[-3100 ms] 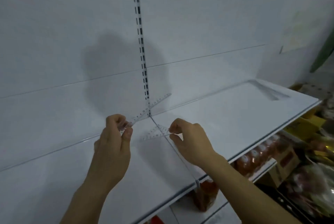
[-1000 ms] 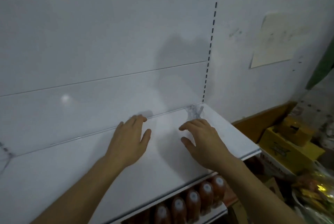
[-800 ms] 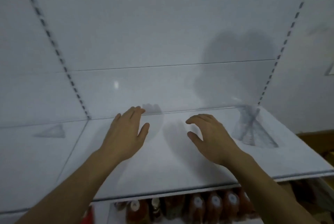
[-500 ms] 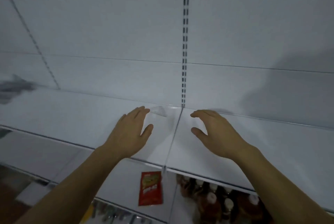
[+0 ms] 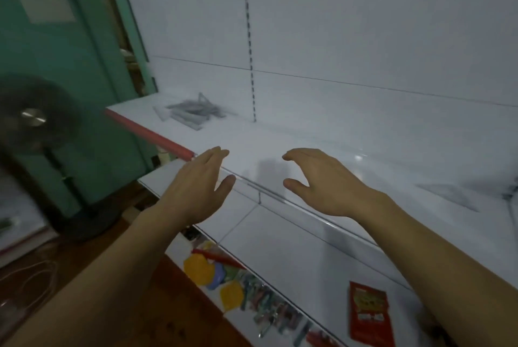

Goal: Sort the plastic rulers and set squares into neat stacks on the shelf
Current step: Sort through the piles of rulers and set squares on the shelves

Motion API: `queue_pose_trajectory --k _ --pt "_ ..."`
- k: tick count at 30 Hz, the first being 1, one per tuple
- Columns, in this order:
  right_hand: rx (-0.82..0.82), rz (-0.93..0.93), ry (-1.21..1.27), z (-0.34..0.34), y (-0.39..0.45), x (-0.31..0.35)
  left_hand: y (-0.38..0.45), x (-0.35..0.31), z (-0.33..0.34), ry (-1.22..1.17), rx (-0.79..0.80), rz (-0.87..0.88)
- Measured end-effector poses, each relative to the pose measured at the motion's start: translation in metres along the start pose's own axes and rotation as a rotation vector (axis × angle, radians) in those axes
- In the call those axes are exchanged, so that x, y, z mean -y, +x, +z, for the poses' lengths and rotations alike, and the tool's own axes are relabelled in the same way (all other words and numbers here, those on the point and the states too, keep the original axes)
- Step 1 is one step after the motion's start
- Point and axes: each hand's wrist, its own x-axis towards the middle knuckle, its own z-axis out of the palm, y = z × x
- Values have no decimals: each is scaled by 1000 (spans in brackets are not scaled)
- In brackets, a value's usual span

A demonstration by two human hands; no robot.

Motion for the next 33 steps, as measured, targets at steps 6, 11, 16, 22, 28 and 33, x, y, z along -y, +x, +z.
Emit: queue_pose_trajectory --k 6,11,16,22,28,33 --pt "122 -191 -7 43 99 64 -19 98 -25 25 -55 -234" --pt "178 -302 -30 73 186 86 -4 169 -35 69 -77 -362" --pt "193 -349 -34 100 281 93 53 231 -41 101 -59 -377" --pt "239 -384 -3 127 391 103 125 296 -53 89 -63 -363" --pt "274 -390 19 158 457 98 187 358 -35 57 -25 -306" --pt "232 -248 30 171 500 57 272 400 -1 8 36 -234"
